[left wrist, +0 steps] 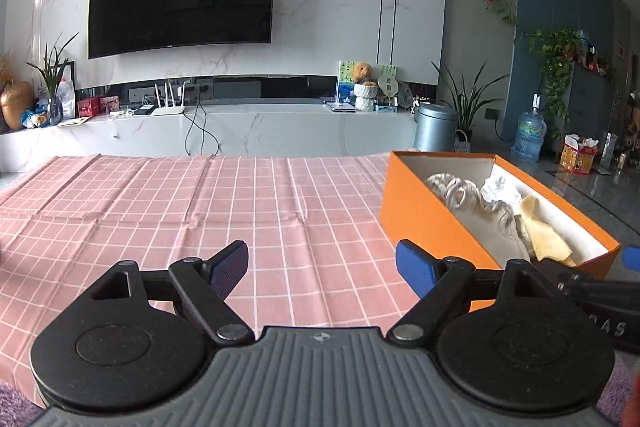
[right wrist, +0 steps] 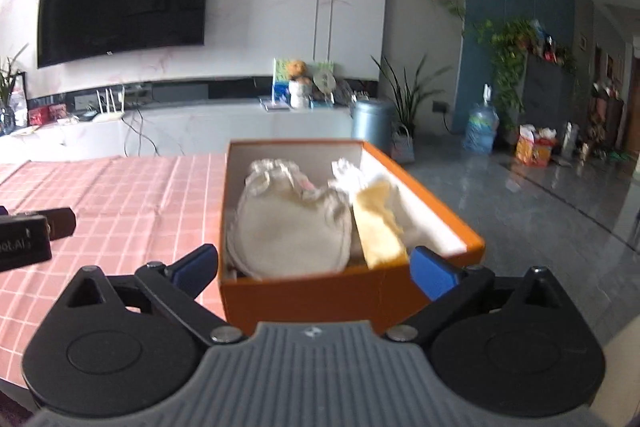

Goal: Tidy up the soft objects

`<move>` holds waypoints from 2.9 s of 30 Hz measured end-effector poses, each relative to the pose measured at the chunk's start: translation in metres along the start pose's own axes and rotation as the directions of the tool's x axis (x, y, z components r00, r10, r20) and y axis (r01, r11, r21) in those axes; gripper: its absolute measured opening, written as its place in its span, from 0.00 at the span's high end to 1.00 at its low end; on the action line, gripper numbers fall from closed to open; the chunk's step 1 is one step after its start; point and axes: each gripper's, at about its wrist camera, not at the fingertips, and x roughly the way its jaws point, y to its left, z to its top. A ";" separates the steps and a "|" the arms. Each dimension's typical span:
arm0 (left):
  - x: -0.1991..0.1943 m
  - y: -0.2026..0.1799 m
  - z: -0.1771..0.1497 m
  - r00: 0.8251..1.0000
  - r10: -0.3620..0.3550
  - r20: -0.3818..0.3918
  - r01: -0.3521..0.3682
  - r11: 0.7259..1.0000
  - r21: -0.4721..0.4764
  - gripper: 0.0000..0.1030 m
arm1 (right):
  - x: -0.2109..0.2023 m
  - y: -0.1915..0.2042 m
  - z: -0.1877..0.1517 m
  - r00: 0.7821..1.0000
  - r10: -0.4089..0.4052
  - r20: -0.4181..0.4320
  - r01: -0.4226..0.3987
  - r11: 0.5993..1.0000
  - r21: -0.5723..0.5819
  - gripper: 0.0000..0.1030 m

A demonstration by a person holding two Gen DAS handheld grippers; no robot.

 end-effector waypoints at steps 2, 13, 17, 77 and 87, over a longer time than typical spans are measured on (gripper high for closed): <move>0.001 -0.003 -0.005 1.000 0.013 -0.010 -0.013 1.000 0.016 0.00 | 0.003 0.005 -0.006 1.000 -0.011 -0.018 0.010 0.999 -0.032 0.03; 0.005 0.002 -0.033 0.993 0.024 -0.119 -0.023 1.000 0.012 0.00 | 0.010 0.010 -0.016 0.999 -0.017 -0.046 0.014 0.998 -0.067 0.03; 0.007 0.002 -0.036 0.989 0.028 -0.143 -0.025 0.999 0.020 0.00 | 0.010 0.007 -0.018 0.998 -0.022 -0.056 0.019 0.999 -0.051 0.03; 0.001 0.003 -0.036 0.987 0.039 -0.157 -0.035 0.999 0.025 0.00 | 0.009 0.008 -0.018 0.998 -0.023 -0.059 0.021 0.999 -0.046 0.03; 0.001 0.003 -0.036 0.987 0.040 -0.155 -0.036 0.999 0.025 0.00 | 0.008 0.008 -0.018 0.998 -0.023 -0.057 0.021 0.999 -0.044 0.03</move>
